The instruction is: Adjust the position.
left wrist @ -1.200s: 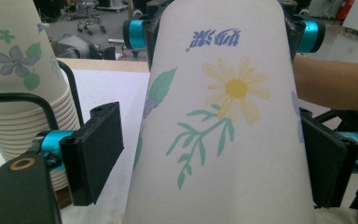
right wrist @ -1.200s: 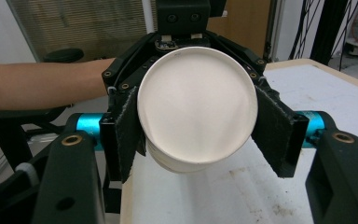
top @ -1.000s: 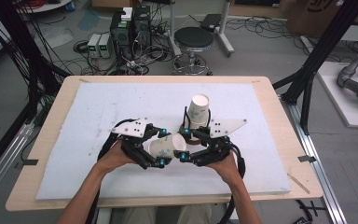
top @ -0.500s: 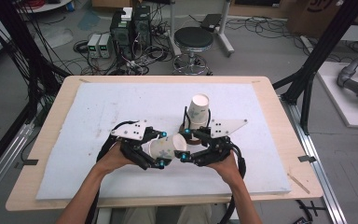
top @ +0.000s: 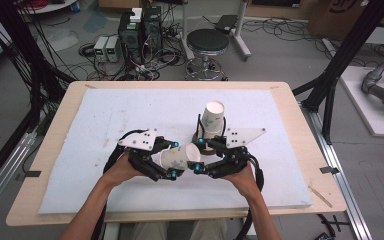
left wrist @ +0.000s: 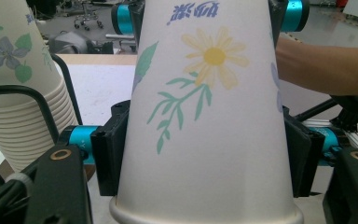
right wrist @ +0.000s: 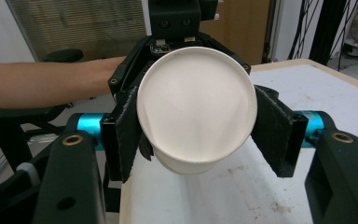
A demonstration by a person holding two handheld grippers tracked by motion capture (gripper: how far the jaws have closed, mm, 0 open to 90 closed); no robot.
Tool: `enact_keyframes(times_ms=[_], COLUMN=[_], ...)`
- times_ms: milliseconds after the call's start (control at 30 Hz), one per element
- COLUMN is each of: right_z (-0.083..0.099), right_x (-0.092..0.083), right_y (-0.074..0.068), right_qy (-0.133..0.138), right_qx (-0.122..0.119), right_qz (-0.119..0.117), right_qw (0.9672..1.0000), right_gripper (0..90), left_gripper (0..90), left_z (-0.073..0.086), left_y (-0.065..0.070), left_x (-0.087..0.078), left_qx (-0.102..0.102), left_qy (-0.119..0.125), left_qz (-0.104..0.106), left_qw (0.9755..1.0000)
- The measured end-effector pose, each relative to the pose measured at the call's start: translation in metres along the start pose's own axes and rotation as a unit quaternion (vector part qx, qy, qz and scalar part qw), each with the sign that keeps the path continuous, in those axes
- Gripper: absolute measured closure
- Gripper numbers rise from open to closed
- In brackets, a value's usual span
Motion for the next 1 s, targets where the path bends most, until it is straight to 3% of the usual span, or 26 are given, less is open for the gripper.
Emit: enact_keyframes(times_ms=[133,233,600,800,1000], right_z=[0.0,0.001,0.003,0.005,0.005], right_x=[0.0,0.001,-0.003,-0.007,-0.01], right_y=[0.0,0.0,0.0,-0.003,-0.005], right_qy=[-0.003,-0.011,-0.022,-0.04,-0.082], right_qx=[-0.003,0.005,0.012,0.022,0.023], right_qz=[0.002,0.008,0.026,0.032,0.047], right_qw=[1.0,0.9999,0.9994,0.9985,0.9952], right_gripper=[36.6,26.8,14.9,13.8,13.7], left_gripper=[31.2,31.3,31.5,31.6,31.7], left_z=[0.0,0.0,-0.001,0.0,0.0], left_y=[0.0,0.0,0.0,0.0,0.001], left_x=[0.0,0.0,-0.004,-0.012,-0.022], left_qx=[0.005,0.004,0.004,0.013,0.033], left_qy=[-0.001,0.002,-0.001,-0.019,-0.052], left_qz=[0.0,0.0,-0.007,-0.019,-0.024], left_qw=[1.0,1.0,1.0,0.9996,0.9978])
Point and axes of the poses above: each handheld gripper's, and its own axes: x roughly forward along the jaws, z roughly out of its underside, y roughly to its right, the point moved 7 cm from there along x, roughly forward along the jaws, and after that the axes turned 15 degrees about -z, right-handed, at the moved point
